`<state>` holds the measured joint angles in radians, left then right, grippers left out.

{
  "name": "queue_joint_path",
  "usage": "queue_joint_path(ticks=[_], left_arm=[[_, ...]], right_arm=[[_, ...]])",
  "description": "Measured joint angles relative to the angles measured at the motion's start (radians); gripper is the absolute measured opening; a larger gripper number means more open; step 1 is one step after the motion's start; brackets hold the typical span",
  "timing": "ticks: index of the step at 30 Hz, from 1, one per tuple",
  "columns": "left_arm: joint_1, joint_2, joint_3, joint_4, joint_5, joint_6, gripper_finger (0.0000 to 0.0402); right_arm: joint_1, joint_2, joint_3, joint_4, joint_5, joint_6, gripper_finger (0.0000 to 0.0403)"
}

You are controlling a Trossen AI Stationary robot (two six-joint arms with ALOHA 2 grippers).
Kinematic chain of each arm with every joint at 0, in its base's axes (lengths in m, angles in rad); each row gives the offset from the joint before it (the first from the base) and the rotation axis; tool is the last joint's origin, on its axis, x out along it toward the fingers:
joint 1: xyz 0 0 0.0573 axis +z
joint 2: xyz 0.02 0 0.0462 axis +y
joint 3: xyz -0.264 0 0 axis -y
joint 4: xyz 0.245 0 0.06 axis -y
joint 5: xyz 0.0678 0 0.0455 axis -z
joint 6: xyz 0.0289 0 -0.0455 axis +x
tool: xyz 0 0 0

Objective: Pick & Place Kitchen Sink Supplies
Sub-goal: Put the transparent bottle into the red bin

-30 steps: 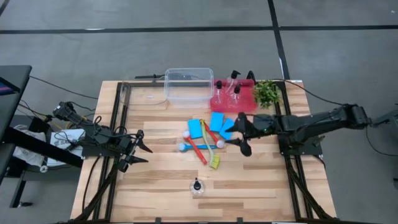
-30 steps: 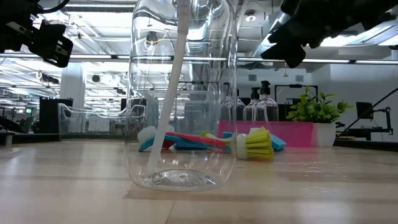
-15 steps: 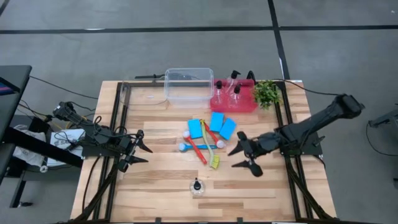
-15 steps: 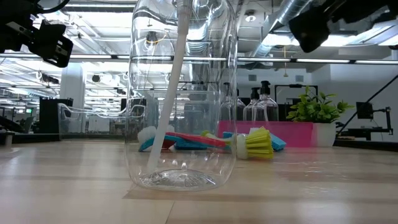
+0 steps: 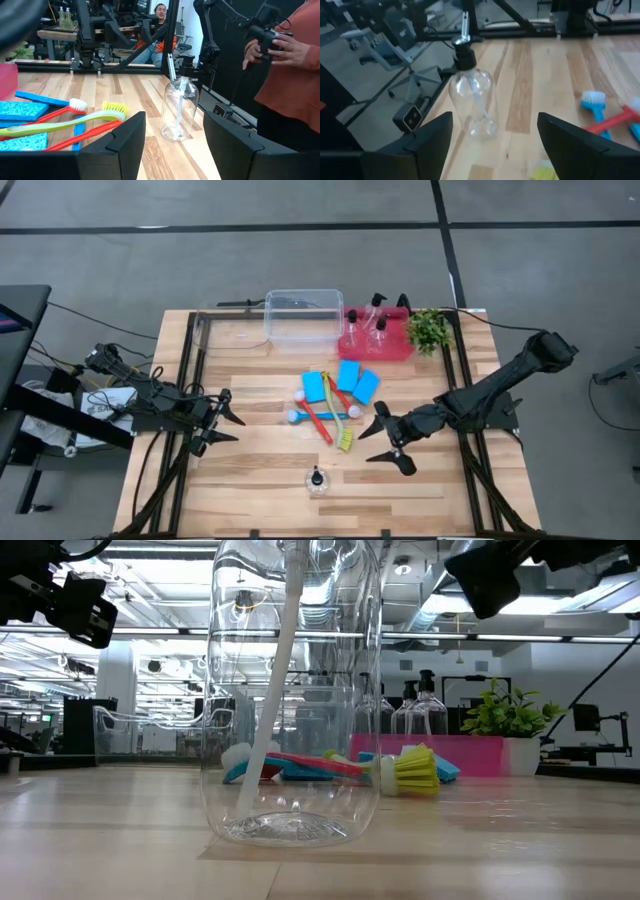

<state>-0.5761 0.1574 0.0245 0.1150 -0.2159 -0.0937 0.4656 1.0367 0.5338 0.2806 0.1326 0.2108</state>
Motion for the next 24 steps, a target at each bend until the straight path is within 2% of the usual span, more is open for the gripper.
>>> queue_joint_path(ticks=[16, 24], left_arm=[[0.0, 0.0, 0.0, 0.0, 0.0, 0.0, 0.0202], [0.0, 0.0, 0.0, 0.0, 0.0, 0.0, 0.0202]], right_arm=[[0.036, 0.257, 0.0, 0.347, 0.046, -0.104, 0.0291], [0.038, 0.374, 0.013, 0.523, 0.05, -0.106, 0.0291]])
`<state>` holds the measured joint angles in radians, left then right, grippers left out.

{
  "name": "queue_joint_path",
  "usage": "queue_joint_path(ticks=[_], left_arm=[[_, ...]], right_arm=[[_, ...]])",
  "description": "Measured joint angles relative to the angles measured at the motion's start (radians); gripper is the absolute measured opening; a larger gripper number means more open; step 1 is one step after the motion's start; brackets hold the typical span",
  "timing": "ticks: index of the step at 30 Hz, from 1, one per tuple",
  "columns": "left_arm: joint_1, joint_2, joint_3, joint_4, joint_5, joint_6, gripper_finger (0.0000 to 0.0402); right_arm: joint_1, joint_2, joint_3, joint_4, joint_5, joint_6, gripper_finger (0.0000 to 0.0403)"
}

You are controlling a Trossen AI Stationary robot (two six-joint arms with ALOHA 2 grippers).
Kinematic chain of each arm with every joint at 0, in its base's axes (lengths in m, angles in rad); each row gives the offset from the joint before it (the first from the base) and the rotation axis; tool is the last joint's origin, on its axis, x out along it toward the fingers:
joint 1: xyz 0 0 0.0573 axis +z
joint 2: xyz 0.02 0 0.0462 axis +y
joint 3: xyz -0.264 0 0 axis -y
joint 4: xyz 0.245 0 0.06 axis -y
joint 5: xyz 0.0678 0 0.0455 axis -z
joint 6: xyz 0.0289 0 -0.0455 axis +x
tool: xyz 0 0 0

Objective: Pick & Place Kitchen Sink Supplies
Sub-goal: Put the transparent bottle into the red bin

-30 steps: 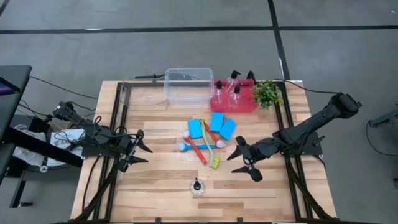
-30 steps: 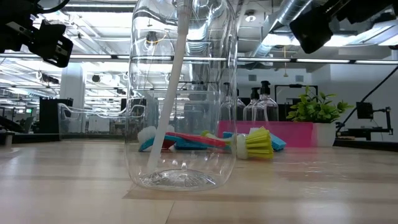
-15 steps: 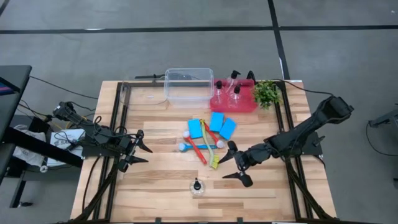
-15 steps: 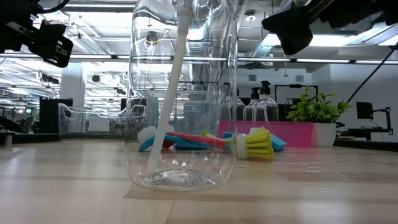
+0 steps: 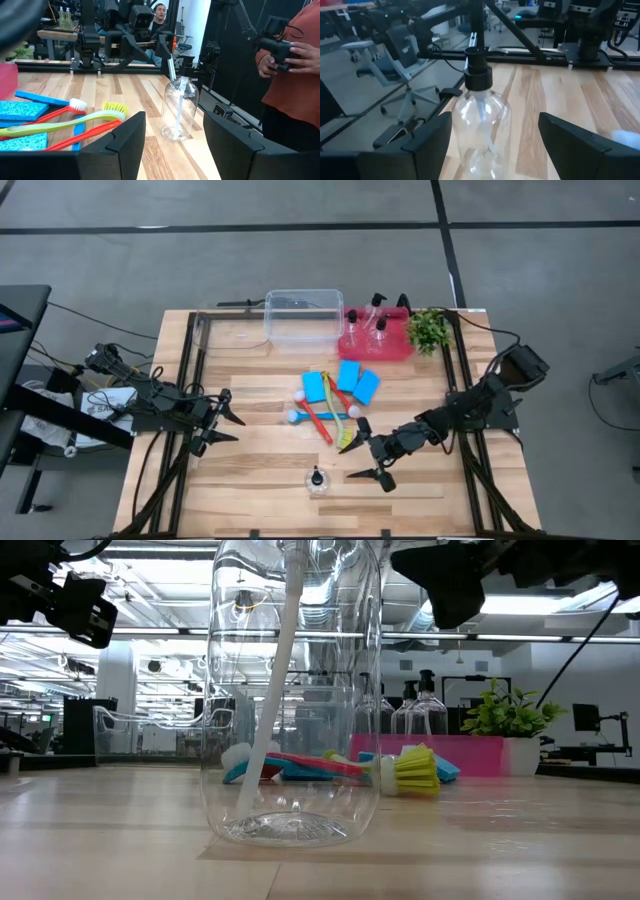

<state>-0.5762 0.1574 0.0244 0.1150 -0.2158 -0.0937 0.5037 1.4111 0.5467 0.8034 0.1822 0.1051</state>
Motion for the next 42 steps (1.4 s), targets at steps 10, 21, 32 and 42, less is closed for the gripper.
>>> queue_joint_path(ticks=[10, 21, 32, 42], left_arm=[[0.0, 0.0, 0.0, 0.0, 0.0, 0.0, 0.0202], [0.0, 0.0, 0.0, 0.006, 0.0, 0.0, 0.0202], [0.0, 0.0, 0.0, 0.009, 0.0, 0.0, 0.0202], [0.0, 0.0, 0.0, 0.014, 0.0, 0.0, 0.0202]], right_arm=[[-0.001, 0.107, 0.092, 0.005, -0.001, 0.0, 0.0291], [-0.025, 0.19, 0.18, 0.006, -0.047, 0.0, 0.0291], [-0.053, 0.245, 0.253, 0.006, -0.102, 0.0, 0.0291], [-0.055, 0.247, 0.285, -0.017, -0.107, 0.0, 0.0291]])
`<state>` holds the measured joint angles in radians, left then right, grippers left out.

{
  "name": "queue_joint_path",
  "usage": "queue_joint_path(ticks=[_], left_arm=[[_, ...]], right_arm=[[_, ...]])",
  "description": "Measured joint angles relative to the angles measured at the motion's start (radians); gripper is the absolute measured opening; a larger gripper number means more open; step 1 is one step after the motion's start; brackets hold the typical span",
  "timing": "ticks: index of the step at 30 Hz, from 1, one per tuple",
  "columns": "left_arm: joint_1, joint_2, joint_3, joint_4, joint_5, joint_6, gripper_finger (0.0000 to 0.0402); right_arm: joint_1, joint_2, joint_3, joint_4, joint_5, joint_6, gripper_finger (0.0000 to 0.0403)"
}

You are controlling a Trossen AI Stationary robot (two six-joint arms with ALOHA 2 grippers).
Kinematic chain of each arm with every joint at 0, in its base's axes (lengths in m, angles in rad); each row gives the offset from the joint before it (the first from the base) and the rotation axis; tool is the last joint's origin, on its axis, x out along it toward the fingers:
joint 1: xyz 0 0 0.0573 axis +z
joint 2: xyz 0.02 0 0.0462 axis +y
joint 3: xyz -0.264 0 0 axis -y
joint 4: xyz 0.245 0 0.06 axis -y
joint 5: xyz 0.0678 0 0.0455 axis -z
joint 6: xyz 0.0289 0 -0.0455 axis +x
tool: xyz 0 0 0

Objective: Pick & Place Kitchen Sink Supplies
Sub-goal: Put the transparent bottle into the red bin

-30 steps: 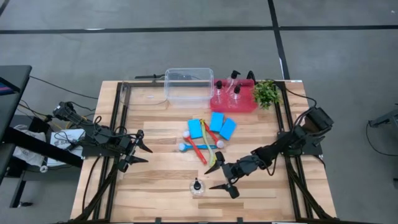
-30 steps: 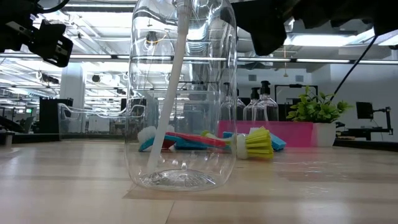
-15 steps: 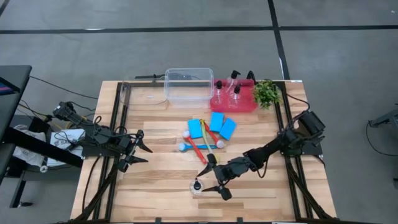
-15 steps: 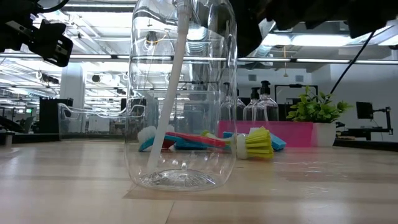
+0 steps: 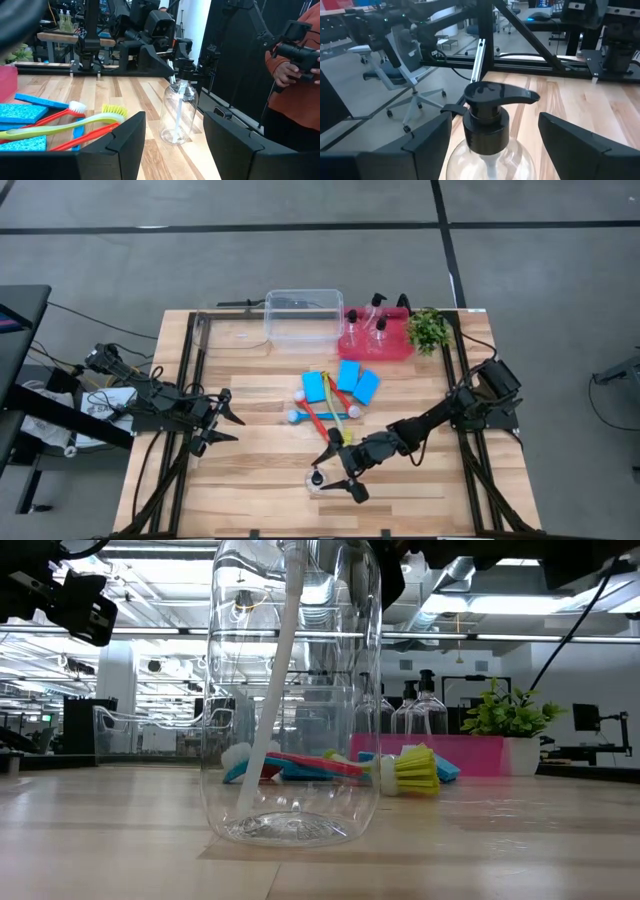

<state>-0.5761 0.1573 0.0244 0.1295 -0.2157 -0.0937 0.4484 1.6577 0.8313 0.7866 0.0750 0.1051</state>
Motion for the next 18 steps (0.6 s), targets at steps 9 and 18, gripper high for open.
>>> queue_joint_path(ticks=[9, 18], left_arm=[[0.0, 0.0, 0.0, 0.005, 0.0, 0.0, 0.0202], [0.0, 0.0, 0.0, 0.007, 0.0, 0.0, 0.0202]], right_arm=[[0.0, 0.0, 0.009, -0.023, 0.001, 0.0, 0.0291], [0.0, 0.0, 0.009, -0.023, 0.003, 0.0, 0.0291]])
